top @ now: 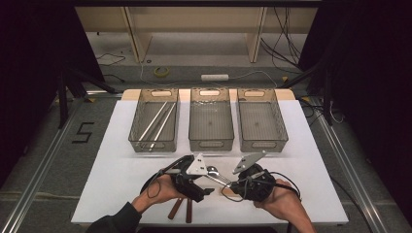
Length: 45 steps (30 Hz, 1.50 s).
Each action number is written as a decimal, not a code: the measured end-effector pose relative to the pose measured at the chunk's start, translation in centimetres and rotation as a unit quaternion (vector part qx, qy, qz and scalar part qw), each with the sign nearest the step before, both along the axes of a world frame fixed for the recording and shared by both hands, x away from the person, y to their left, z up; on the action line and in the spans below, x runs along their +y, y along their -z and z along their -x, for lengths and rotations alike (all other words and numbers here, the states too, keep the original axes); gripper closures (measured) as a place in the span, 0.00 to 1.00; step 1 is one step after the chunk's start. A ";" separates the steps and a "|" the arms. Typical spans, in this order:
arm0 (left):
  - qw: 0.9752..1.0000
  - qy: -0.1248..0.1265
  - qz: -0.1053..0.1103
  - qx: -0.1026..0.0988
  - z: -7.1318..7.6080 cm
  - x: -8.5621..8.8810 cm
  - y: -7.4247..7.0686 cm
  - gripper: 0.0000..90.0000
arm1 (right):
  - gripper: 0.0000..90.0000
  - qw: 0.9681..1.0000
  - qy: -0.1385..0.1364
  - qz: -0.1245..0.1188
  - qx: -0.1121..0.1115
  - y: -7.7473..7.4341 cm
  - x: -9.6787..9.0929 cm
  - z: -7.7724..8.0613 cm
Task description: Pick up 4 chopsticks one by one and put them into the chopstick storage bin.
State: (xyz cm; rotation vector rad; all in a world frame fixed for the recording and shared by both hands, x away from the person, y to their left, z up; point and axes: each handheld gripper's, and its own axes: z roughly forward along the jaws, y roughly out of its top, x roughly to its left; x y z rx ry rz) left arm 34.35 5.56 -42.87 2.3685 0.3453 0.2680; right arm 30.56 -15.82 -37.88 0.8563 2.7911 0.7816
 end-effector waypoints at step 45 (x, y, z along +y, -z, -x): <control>0.991 0.086 -0.099 0.011 1.1 -0.2 -0.5 0.92 | 0.61 0.995 -0.004 -0.099 -0.020 -0.5 -1.0 -0.9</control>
